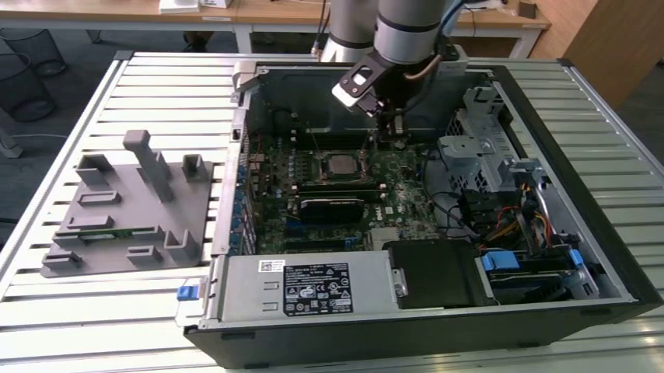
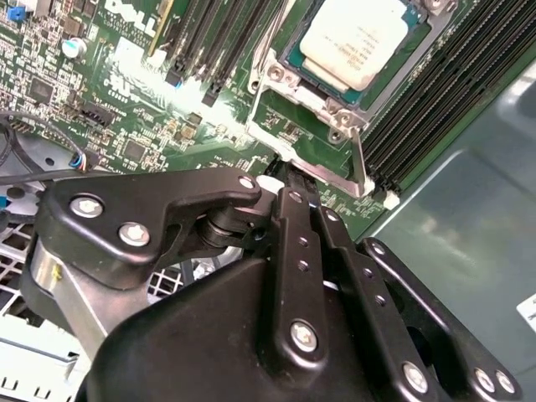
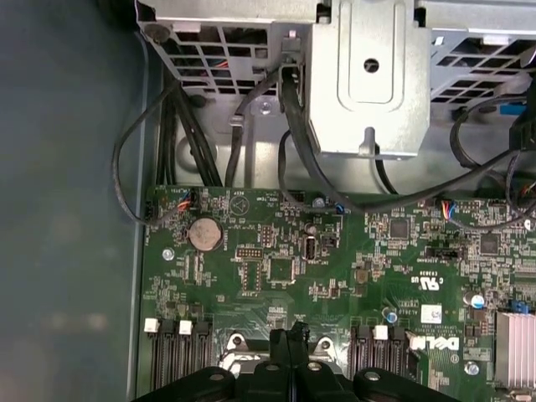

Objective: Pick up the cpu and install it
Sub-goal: 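Close the cpu cover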

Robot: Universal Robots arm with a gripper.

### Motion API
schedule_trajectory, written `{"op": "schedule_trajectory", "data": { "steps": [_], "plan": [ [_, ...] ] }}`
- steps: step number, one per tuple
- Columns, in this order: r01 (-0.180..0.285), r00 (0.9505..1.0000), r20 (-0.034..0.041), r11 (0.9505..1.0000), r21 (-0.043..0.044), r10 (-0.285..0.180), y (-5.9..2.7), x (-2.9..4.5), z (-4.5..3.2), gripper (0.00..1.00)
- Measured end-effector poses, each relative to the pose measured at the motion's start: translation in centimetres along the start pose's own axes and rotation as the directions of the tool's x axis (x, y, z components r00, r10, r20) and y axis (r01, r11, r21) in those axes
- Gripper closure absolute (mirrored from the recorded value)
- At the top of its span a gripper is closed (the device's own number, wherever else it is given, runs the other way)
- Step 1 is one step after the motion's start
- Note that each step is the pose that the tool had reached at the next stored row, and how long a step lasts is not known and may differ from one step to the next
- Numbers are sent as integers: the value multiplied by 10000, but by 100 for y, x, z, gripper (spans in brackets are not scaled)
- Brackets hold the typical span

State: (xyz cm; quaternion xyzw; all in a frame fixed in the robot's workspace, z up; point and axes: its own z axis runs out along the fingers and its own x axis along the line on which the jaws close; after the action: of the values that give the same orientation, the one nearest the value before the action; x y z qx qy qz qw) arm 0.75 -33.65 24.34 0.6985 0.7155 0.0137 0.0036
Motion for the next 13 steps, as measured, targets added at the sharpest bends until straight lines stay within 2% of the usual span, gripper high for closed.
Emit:
{"op": "schedule_trajectory", "data": {
  "steps": [13],
  "plan": [
    [0, 10000, 0, 10000, 0, 0, -104, 3, 0, 89]
  ]
}}
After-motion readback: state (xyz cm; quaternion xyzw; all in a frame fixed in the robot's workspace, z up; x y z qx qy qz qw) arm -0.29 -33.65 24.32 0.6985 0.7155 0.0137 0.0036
